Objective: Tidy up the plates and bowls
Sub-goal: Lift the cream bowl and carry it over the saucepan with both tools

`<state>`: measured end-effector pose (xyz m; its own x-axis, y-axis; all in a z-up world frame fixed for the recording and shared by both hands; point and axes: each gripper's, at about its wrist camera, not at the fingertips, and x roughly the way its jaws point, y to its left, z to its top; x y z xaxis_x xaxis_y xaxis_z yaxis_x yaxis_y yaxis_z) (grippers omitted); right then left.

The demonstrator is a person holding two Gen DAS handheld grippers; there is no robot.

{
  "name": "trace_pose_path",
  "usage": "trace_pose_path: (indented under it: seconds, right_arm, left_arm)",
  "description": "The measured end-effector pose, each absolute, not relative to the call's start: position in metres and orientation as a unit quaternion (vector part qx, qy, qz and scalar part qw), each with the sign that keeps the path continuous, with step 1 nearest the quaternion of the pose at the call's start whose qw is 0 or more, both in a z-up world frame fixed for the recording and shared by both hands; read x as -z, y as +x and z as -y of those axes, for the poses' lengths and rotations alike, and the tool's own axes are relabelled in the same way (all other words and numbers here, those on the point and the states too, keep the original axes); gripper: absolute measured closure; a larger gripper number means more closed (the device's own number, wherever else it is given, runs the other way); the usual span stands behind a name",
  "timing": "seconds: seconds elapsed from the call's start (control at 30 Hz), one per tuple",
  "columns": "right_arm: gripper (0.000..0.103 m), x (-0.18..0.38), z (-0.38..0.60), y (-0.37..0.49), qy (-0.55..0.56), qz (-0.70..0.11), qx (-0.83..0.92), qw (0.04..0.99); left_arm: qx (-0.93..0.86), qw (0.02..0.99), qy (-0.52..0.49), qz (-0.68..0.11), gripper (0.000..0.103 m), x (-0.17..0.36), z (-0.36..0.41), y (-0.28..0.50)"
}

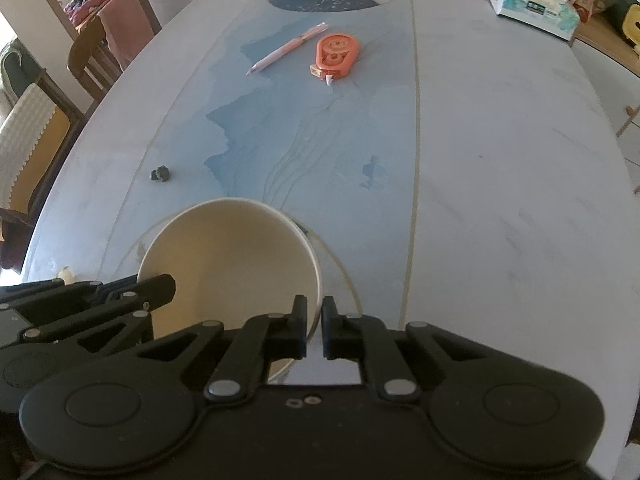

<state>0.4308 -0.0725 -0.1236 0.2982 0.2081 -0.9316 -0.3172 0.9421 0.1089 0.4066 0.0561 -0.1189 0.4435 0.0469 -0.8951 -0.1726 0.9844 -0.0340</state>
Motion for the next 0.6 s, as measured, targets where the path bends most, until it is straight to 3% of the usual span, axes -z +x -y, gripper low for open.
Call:
trace_pose_path:
  seconds: [0.6]
  right_arm:
    - [0.096,0.05,0.109,0.34,-0.046,-0.543,-0.151,0.825]
  left_arm:
    - [-0.026,0.859,-0.05,-0.508,0.098,0.054,-0.016,0.317]
